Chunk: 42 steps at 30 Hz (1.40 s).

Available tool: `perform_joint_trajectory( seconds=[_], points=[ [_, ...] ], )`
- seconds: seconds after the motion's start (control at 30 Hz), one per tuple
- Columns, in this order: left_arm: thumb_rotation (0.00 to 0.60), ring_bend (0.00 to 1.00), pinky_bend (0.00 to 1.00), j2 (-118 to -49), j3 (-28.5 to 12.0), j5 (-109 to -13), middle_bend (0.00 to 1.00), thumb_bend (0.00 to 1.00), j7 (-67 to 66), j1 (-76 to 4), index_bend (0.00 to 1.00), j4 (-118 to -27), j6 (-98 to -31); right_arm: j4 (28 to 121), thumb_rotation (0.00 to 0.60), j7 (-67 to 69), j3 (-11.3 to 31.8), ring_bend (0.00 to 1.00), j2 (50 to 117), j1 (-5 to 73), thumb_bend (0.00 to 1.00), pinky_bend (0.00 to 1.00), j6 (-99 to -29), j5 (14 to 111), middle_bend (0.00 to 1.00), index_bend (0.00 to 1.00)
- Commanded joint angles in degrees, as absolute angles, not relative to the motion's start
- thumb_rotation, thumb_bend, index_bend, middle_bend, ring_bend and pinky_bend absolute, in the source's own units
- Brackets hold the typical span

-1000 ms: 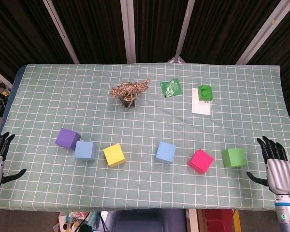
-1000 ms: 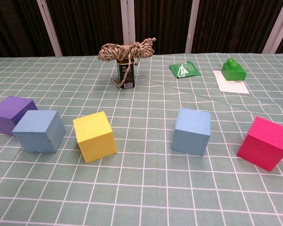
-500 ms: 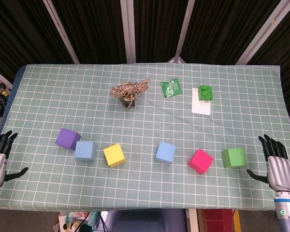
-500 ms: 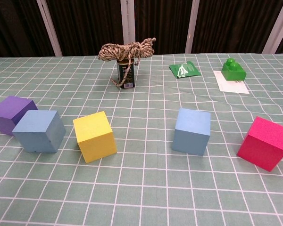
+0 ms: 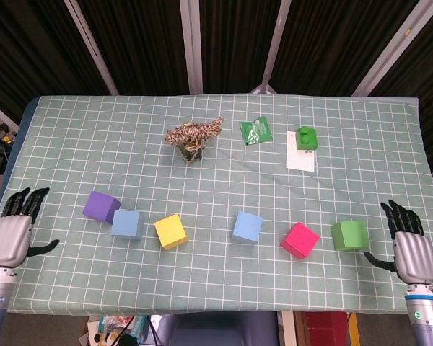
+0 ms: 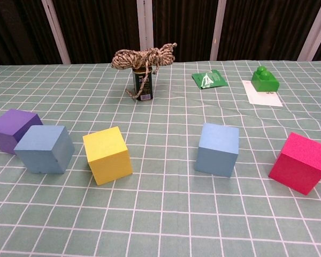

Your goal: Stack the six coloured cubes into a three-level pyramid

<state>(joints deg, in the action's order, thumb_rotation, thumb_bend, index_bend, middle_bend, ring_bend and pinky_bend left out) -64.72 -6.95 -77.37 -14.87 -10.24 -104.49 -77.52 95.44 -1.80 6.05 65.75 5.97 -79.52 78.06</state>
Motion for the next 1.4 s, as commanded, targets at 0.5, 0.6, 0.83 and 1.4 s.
perform_joint_trajectory(
  seconds=[0.5, 0.6, 0.83, 1.4],
  points=[
    [0.6, 0.0, 0.0, -69.76, -10.36, -67.33, 0.18, 0.11, -28.45, -25.19, 0.03, -114.14, -61.03, 95.96, 0.6, -1.46, 6.18, 0.0, 65.38, 5.82, 0.16, 0.0, -79.85, 77.86, 0.0, 0.0],
    [0.6, 0.0, 0.0, -72.9, -10.5, -63.54, 0.17, 0.1, -32.19, -27.42, 0.04, -114.76, -60.5, 96.0, 0.6, -1.44, 6.15, 0.0, 65.41, 5.83, 0.16, 0.0, -79.86, 77.89, 0.0, 0.0],
    [0.6, 0.0, 0.0, -79.68, -10.43, -56.61, 0.16, 0.1, -40.99, -30.38, 0.05, -114.78, -64.25, 96.03, 0.6, -1.21, 6.2, 0.0, 65.35, 5.88, 0.16, 0.0, -79.72, 77.75, 0.0, 0.0],
    [0.6, 0.0, 0.0, -90.52, -10.85, -47.5, 0.13, 0.11, -45.29, -34.97, 0.04, -111.01, -68.48, 96.28, 0.6, -1.01, 6.01, 0.0, 65.27, 6.08, 0.16, 0.0, -79.44, 78.1, 0.0, 0.0]
  ],
)
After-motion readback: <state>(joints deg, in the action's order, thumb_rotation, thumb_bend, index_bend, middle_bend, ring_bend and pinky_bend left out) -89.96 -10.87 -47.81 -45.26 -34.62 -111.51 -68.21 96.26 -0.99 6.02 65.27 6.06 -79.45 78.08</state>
